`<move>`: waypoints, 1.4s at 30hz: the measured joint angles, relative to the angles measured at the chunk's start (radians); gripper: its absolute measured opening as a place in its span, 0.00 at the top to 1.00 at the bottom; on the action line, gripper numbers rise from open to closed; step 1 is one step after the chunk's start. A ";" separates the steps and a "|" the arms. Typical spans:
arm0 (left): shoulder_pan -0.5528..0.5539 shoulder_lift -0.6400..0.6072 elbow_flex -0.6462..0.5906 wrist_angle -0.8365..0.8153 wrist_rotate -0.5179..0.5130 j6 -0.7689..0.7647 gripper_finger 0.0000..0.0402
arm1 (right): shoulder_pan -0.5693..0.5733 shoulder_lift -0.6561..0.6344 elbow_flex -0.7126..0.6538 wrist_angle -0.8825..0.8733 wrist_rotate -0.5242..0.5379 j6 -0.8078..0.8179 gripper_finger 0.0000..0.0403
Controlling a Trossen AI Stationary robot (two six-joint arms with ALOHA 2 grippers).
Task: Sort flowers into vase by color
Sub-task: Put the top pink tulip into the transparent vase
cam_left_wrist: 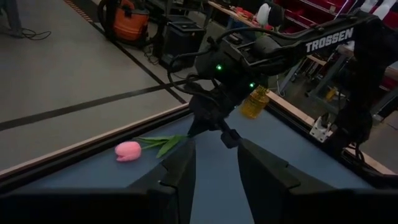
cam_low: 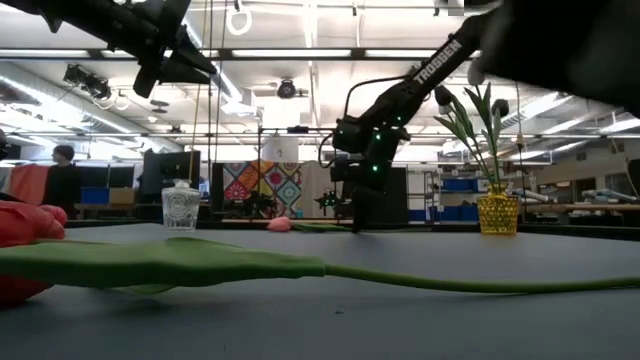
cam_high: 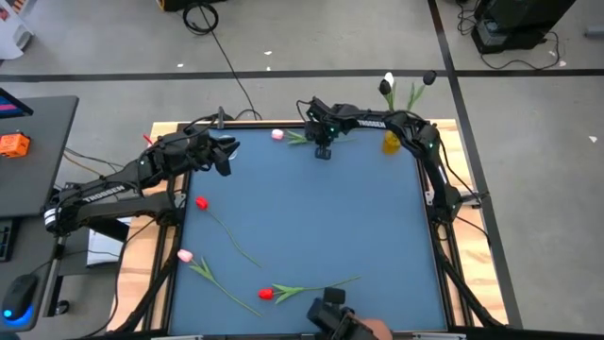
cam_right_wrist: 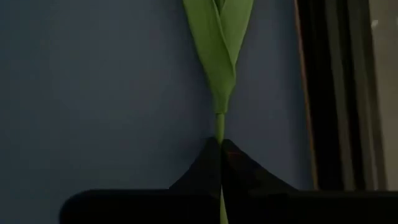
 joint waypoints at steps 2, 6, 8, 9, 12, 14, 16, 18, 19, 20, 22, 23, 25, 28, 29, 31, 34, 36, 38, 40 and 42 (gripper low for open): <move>0.000 0.000 0.000 0.000 0.005 -0.010 0.69 | 0.019 -0.015 0.011 -0.014 0.004 0.050 0.99; 0.000 0.000 0.000 0.000 0.031 -0.021 0.69 | 0.056 -0.079 0.028 0.000 0.025 0.163 0.99; 0.000 0.000 0.000 -0.002 0.055 -0.022 0.69 | 0.074 -0.108 0.028 -0.001 0.053 0.213 0.99; 0.000 0.000 0.000 -0.005 0.069 -0.021 0.69 | 0.083 -0.122 0.028 -0.003 0.065 0.235 0.99; -0.001 0.000 0.000 -0.021 0.119 -0.030 0.69 | 0.119 -0.165 0.028 -0.010 0.091 0.295 1.00; -0.006 -0.001 0.000 -0.031 0.149 -0.039 0.69 | 0.145 -0.190 0.028 -0.019 0.095 0.329 1.00; -0.025 -0.002 0.000 -0.040 0.157 -0.040 0.69 | 0.173 -0.205 0.028 -0.028 0.096 0.361 1.00; -0.048 -0.003 0.000 -0.054 0.158 -0.039 0.69 | 0.202 -0.217 0.028 -0.031 0.101 0.394 1.00; -0.059 -0.003 0.000 -0.060 0.158 -0.039 0.69 | 0.216 -0.223 0.028 -0.030 0.108 0.414 1.00; -0.069 -0.003 0.000 -0.068 0.158 -0.039 0.69 | 0.231 -0.230 0.028 -0.029 0.120 0.434 1.00; -0.090 -0.003 0.000 -0.077 0.158 -0.037 0.69 | 0.256 -0.239 0.028 -0.021 0.126 0.492 1.00; -0.099 -0.003 0.000 -0.082 0.158 -0.031 0.69 | 0.268 -0.239 0.028 -0.014 0.129 0.527 1.00; -0.114 -0.003 0.000 -0.086 0.158 -0.014 0.69 | 0.287 -0.242 0.028 -0.001 0.129 0.602 1.00; -0.119 -0.003 0.000 -0.084 0.157 0.001 0.69 | 0.313 -0.252 0.028 0.038 0.131 0.701 1.00; -0.119 -0.003 0.000 -0.085 0.157 0.006 0.69 | 0.320 -0.258 0.029 0.047 0.133 0.727 1.00; -0.118 -0.003 0.000 -0.084 0.157 0.015 0.69 | 0.336 -0.263 0.029 0.064 0.148 0.764 1.00; -0.117 -0.003 0.000 -0.084 0.155 0.026 0.69 | 0.357 -0.271 0.029 0.077 0.159 0.792 1.00; -0.117 -0.003 0.000 -0.083 0.154 0.038 0.69 | 0.370 -0.279 0.029 0.087 0.171 0.809 1.00; -0.117 -0.003 0.000 -0.080 0.154 0.041 0.69 | 0.380 -0.284 0.029 0.103 0.179 0.815 1.00; -0.117 -0.003 0.000 -0.078 0.154 0.041 0.69 | 0.391 -0.288 0.029 0.106 0.201 0.828 1.00; -0.117 -0.003 0.000 -0.075 0.153 0.042 0.69 | 0.401 -0.289 0.029 0.124 0.225 0.838 1.00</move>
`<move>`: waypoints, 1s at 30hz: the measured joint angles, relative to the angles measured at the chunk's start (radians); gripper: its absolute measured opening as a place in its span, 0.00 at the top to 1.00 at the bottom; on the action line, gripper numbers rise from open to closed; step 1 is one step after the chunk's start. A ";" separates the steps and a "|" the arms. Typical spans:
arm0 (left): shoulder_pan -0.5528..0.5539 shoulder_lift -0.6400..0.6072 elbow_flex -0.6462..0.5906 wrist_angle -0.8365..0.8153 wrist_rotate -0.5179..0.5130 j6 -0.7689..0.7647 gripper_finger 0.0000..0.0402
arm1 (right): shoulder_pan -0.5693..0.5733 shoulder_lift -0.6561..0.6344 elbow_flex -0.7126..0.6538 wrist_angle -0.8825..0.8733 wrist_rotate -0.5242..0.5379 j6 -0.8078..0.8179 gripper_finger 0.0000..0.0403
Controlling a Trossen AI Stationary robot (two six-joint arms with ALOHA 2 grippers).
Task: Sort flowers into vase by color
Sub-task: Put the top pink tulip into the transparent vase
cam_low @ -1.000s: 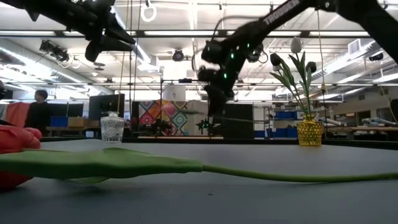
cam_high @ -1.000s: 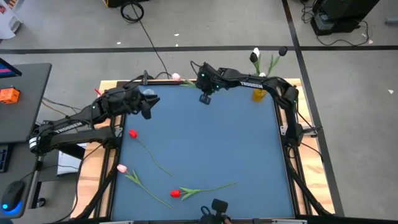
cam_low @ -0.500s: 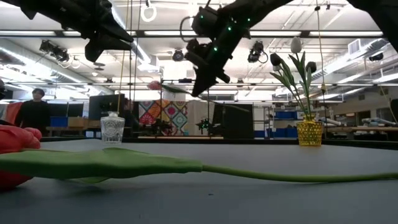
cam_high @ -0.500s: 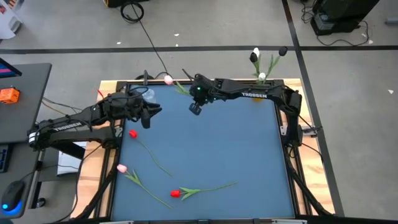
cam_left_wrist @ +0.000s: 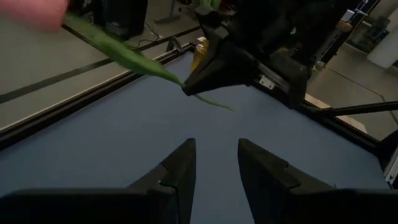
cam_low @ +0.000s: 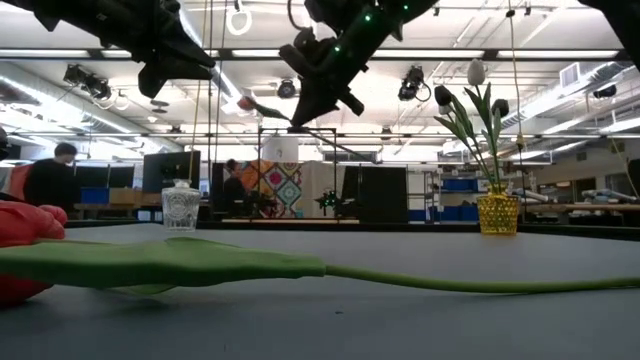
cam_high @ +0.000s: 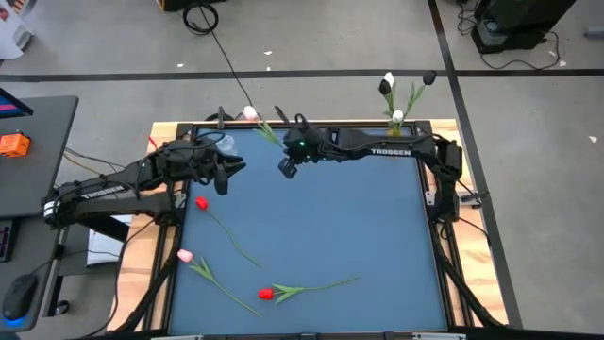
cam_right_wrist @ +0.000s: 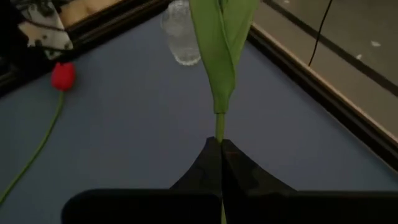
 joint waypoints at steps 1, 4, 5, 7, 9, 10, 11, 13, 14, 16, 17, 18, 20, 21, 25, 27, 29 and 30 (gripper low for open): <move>0.000 0.000 0.000 0.000 0.000 0.000 0.69 | 0.004 -0.004 0.000 0.001 0.006 0.003 1.00; 0.000 0.000 0.000 0.018 0.000 0.000 0.69 | 0.016 -0.011 0.001 0.021 0.032 0.007 1.00; 0.000 0.000 0.000 0.025 0.000 0.000 0.69 | 0.018 -0.017 0.001 0.026 0.037 0.013 1.00; 0.000 0.000 0.000 0.036 -0.001 0.000 0.69 | 0.024 -0.022 0.001 0.039 0.057 0.028 1.00; 0.000 0.000 0.000 0.039 -0.008 -0.001 0.69 | 0.026 -0.033 0.001 0.051 0.071 0.039 1.00; 0.000 0.000 0.000 0.040 -0.015 -0.002 0.69 | 0.028 -0.037 0.001 0.062 0.078 0.043 1.00; 0.000 0.000 0.000 0.043 -0.024 -0.002 0.69 | 0.028 -0.045 0.001 0.073 0.079 0.047 1.00; 0.000 0.000 0.000 0.044 -0.042 -0.003 0.69 | 0.029 -0.052 0.001 0.089 0.079 0.048 1.00; 0.001 0.000 0.000 0.046 -0.047 -0.005 0.69 | 0.029 -0.058 0.001 0.102 0.078 0.049 1.00; 0.006 0.000 0.000 0.049 -0.052 -0.004 0.68 | 0.029 -0.059 0.001 0.109 0.075 0.048 1.00; 0.006 0.000 0.000 0.058 -0.053 -0.004 0.67 | 0.030 -0.059 0.001 0.121 0.074 0.049 1.00; 0.009 0.000 0.000 0.067 -0.055 -0.003 0.67 | 0.032 -0.059 0.001 0.129 0.074 0.048 1.00; 0.013 0.001 0.000 0.085 -0.059 -0.002 0.65 | 0.039 -0.059 0.001 0.150 0.074 0.037 1.00; 0.015 0.001 0.000 0.091 -0.068 -0.002 0.64 | 0.044 -0.059 0.001 0.162 0.078 0.029 1.00; 0.030 0.000 0.000 0.090 -0.077 -0.002 0.58 | 0.061 -0.059 0.001 0.185 0.114 0.022 1.00; 0.036 0.000 0.000 0.091 -0.078 -0.002 0.55 | 0.066 -0.059 0.001 0.201 0.134 0.021 1.00; 0.044 0.000 0.000 0.091 -0.078 -0.001 0.53 | 0.070 -0.059 0.001 0.212 0.152 0.025 1.00; 0.047 0.000 0.000 0.091 -0.078 -0.001 0.52 | 0.072 -0.059 -0.001 0.218 0.160 0.032 1.00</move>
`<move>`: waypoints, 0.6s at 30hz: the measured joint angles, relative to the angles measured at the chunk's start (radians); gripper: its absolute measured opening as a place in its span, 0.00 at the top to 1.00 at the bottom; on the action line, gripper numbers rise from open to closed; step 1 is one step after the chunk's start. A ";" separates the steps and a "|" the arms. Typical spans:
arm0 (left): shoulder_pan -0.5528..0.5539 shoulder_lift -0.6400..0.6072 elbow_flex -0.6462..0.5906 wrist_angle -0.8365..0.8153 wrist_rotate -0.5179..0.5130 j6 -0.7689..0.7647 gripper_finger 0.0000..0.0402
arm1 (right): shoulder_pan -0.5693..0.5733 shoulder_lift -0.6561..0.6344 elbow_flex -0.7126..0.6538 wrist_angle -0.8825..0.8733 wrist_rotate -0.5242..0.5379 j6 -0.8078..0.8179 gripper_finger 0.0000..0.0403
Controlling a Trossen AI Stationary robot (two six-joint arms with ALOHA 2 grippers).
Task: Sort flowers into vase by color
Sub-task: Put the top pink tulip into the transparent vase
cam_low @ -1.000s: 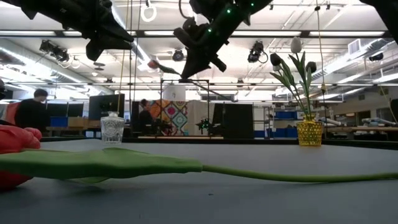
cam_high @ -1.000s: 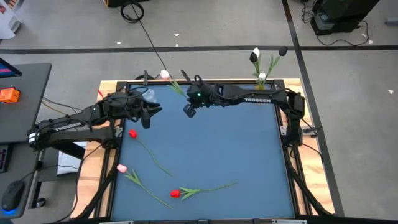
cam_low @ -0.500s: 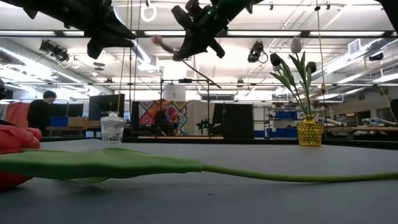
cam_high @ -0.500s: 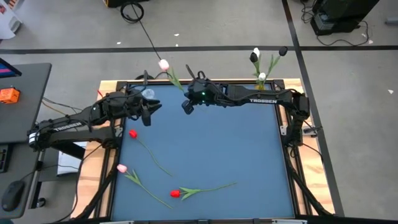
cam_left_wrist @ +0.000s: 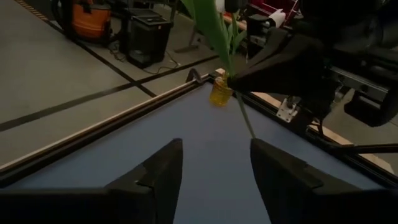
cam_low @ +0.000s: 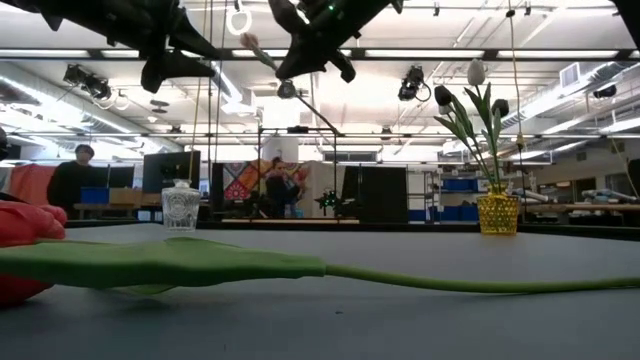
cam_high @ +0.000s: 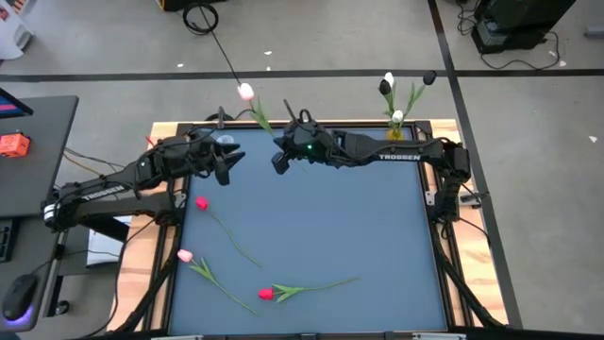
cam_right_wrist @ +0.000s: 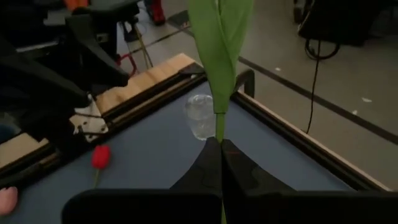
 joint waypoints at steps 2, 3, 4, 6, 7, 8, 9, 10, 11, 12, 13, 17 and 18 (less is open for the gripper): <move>0.005 0.000 0.000 0.000 0.000 0.000 0.50 | 0.007 0.000 -0.021 0.050 0.003 0.025 1.00; 0.005 0.000 0.000 0.000 0.000 0.000 0.49 | 0.011 0.000 -0.031 0.075 0.002 0.041 1.00; 0.005 0.000 0.000 0.001 0.000 0.000 0.49 | 0.017 0.000 -0.037 0.089 0.002 0.053 1.00; 0.005 0.000 0.000 0.005 0.000 0.000 0.49 | 0.029 0.000 -0.044 0.132 0.012 0.066 1.00; 0.005 0.000 0.000 0.006 0.002 0.000 0.49 | 0.035 0.000 -0.050 0.156 0.028 0.070 1.00; 0.005 0.000 0.000 0.006 0.003 0.000 0.49 | 0.040 -0.001 -0.057 0.180 0.046 0.073 1.00; 0.005 0.000 0.000 0.006 0.003 -0.001 0.49 | 0.044 -0.002 -0.067 0.204 0.059 0.076 1.00; 0.005 0.000 0.000 0.006 0.003 -0.001 0.49 | 0.049 -0.001 -0.079 0.229 0.071 0.080 1.00; 0.005 -0.004 0.000 0.005 0.003 0.000 0.49 | 0.051 -0.001 -0.091 0.252 0.079 0.087 1.00; 0.005 -0.007 0.000 0.006 0.003 0.000 0.49 | 0.054 -0.001 -0.104 0.280 0.082 0.095 1.00; 0.005 -0.008 0.000 0.009 0.003 0.000 0.49 | 0.055 -0.001 -0.119 0.314 0.080 0.097 1.00; 0.005 -0.011 0.000 0.032 0.013 0.031 0.49 | 0.057 -0.001 -0.210 0.495 0.029 0.093 1.00; 0.005 -0.011 0.000 0.048 0.033 0.044 0.49 | 0.057 0.000 -0.230 0.530 0.007 0.092 1.00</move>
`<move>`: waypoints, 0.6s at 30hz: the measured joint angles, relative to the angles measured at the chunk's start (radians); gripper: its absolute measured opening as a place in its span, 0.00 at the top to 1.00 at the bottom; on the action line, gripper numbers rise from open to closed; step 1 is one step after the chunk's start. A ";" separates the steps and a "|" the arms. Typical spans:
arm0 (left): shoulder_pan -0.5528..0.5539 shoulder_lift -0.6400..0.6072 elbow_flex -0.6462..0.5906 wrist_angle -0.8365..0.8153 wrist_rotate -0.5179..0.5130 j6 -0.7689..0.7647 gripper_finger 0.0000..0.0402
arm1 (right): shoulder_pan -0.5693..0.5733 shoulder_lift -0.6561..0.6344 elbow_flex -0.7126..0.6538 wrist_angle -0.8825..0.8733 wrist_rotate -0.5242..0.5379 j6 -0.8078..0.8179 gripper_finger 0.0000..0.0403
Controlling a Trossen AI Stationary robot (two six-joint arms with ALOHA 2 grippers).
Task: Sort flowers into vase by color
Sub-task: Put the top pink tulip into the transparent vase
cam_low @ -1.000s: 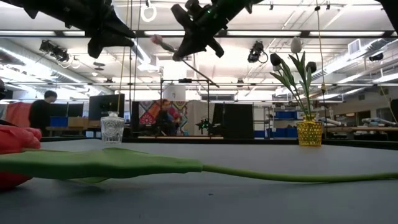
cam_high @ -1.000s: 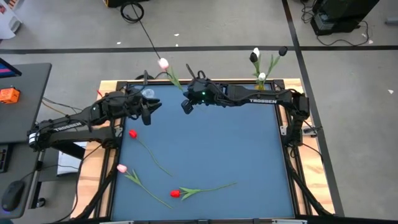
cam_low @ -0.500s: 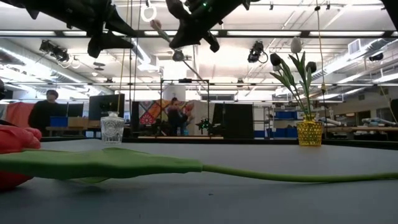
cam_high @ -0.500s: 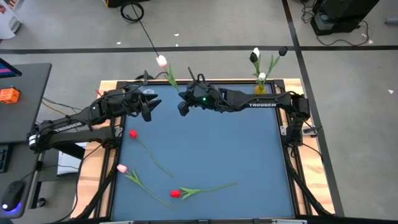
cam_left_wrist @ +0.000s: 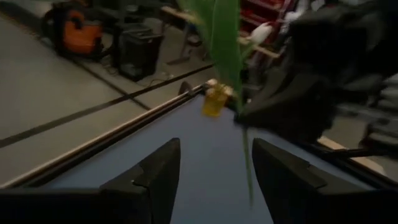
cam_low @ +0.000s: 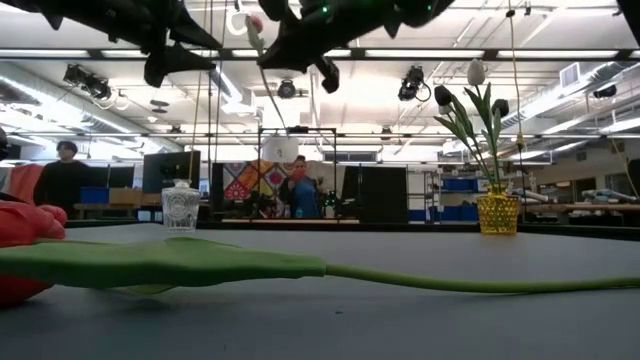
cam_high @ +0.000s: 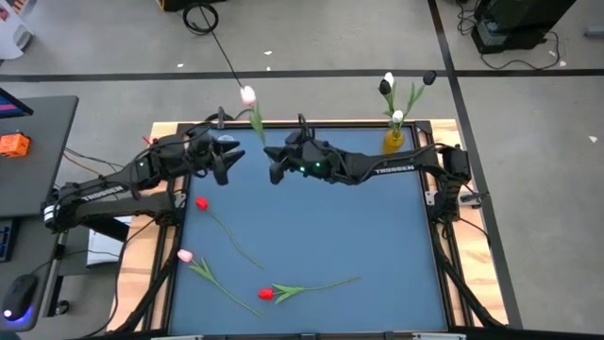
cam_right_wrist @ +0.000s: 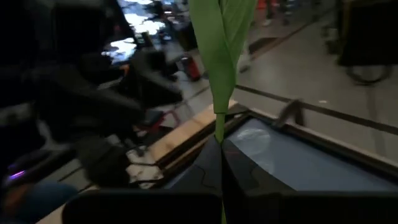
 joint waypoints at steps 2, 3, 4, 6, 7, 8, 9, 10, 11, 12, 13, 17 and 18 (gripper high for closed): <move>0.000 0.000 0.000 0.022 0.024 0.016 0.49 | 0.000 0.000 -0.026 0.050 -0.038 -0.007 1.00; 0.000 0.001 0.000 0.031 0.024 0.028 0.49 | 0.000 -0.002 -0.032 0.064 -0.057 -0.020 1.00; 0.000 0.001 0.000 0.042 0.025 0.033 0.49 | 0.000 -0.003 -0.034 0.069 -0.080 -0.039 1.00; 0.003 0.006 0.000 0.062 0.027 0.035 0.49 | 0.001 -0.003 -0.036 0.089 -0.121 -0.082 1.00; 0.010 0.012 0.000 0.076 0.034 0.036 0.49 | 0.002 -0.003 -0.037 0.110 -0.140 -0.101 1.00; 0.018 0.015 0.000 0.084 0.055 0.036 0.49 | 0.002 -0.003 -0.037 0.135 -0.161 -0.122 1.00; 0.029 0.022 0.000 0.093 0.081 0.036 0.49 | 0.002 -0.004 -0.037 0.158 -0.177 -0.140 1.00; 0.038 0.032 -0.001 0.121 0.113 0.036 0.49 | 0.002 -0.005 -0.036 0.171 -0.182 -0.150 1.00; 0.046 0.039 -0.001 0.158 0.154 0.031 0.49 | 0.002 -0.006 -0.036 0.171 -0.185 -0.153 1.00; 0.053 0.047 -0.001 0.185 0.188 0.029 0.49 | 0.002 -0.006 -0.036 0.169 -0.194 -0.154 1.00; 0.060 0.054 -0.001 0.223 0.220 0.028 0.50 | 0.002 -0.005 -0.036 0.161 -0.205 -0.157 1.00; 0.081 0.085 0.000 0.323 0.298 0.005 0.54 | 0.000 -0.005 -0.036 0.144 -0.229 -0.200 1.00; 0.087 0.092 0.000 0.338 0.313 -0.004 0.55 | -0.001 -0.005 -0.036 0.143 -0.233 -0.207 1.00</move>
